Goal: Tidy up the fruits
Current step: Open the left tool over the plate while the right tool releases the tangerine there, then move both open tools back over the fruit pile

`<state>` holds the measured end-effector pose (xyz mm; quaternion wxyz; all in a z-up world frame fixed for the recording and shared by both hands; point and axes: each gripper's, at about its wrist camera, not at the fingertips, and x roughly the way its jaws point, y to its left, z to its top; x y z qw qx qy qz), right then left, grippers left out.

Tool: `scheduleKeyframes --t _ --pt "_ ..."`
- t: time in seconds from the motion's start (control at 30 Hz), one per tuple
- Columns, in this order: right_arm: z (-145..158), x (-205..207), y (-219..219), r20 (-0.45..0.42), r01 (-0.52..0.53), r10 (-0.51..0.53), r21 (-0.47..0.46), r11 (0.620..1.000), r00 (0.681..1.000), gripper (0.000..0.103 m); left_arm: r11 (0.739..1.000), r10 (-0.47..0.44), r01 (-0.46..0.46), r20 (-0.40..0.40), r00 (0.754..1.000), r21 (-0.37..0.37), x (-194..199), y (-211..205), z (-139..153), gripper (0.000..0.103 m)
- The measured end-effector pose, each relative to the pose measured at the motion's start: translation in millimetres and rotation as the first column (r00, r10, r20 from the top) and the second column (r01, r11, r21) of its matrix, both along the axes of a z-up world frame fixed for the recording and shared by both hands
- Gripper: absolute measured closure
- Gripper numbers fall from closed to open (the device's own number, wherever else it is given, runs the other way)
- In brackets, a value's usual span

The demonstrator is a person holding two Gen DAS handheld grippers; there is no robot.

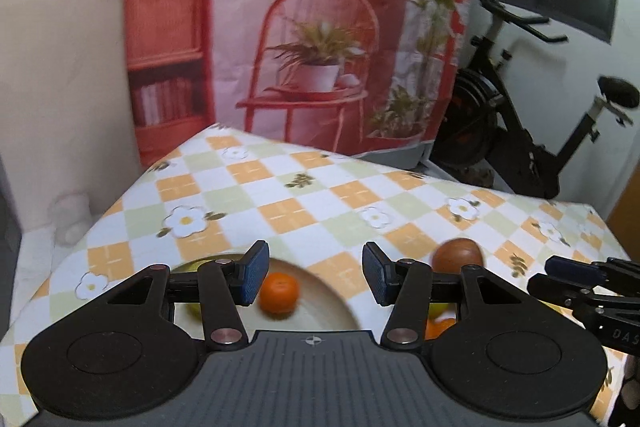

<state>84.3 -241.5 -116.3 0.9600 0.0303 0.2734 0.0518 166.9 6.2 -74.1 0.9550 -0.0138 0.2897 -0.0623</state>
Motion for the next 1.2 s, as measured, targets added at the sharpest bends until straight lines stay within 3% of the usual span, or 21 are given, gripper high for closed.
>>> scheduleKeyframes --t 0.27,0.43,0.83,1.2 --pt "-14 -46 -46 0.036 0.024 -0.027 0.077 0.997 0.999 0.065 0.997 0.024 -0.024 -0.003 1.0 0.066 -10 -44 5 0.049" --pt "-23 -64 -71 0.018 0.024 -0.027 0.124 0.992 0.999 0.065 0.994 0.081 -0.08 -0.012 0.997 0.069 -19 -53 4 0.049" --pt "-41 -79 -64 -0.022 -0.039 0.041 0.093 0.995 0.999 0.065 0.992 0.121 -0.12 -0.021 0.992 0.048 -41 -49 6 0.049" --pt "-31 -85 -50 0.001 0.015 -0.015 0.081 0.997 1.0 0.065 0.998 -0.002 0.004 -0.026 1.0 0.069 -47 -53 6 0.049"
